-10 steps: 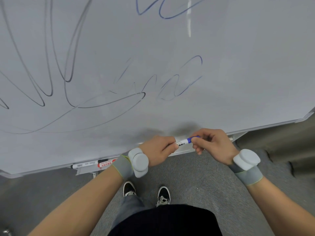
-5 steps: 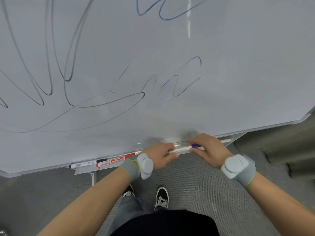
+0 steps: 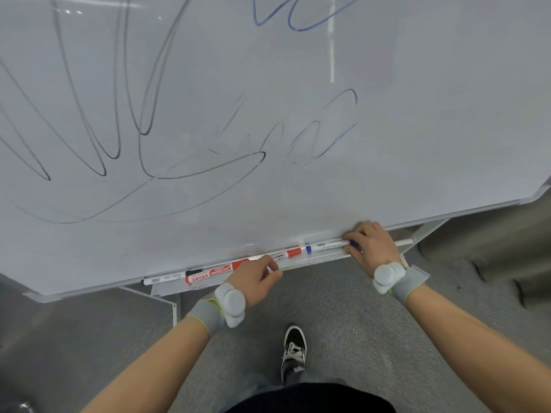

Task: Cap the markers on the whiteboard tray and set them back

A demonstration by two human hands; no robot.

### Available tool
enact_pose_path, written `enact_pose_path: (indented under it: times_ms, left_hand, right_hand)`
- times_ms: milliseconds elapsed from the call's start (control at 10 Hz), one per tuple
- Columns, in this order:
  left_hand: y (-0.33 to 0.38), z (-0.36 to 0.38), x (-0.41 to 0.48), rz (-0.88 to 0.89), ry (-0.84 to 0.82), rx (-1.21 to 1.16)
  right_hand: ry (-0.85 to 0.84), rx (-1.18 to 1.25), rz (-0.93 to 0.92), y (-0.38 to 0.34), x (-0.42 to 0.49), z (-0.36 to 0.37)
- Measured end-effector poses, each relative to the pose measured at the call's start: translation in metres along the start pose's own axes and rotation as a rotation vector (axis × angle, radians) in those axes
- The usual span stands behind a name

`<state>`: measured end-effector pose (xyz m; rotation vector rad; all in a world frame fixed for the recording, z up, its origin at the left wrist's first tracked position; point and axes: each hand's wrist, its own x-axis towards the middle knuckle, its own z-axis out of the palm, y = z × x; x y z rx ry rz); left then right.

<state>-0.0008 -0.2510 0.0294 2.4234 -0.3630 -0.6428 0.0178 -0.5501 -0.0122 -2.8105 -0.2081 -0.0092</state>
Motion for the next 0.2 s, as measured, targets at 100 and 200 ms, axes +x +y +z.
enact_pose_path:
  times_ms: [100,200]
  left_hand:
    - [-0.01,-0.007,-0.018,-0.005,0.026,-0.062]
    - [-0.022,-0.021,-0.025,-0.026,0.103,-0.29]
  right_hand:
    - [0.034,-0.027,0.007,-0.01,-0.003,-0.007]
    - [0.03,0.162,0.185,-0.035,0.0,-0.026]
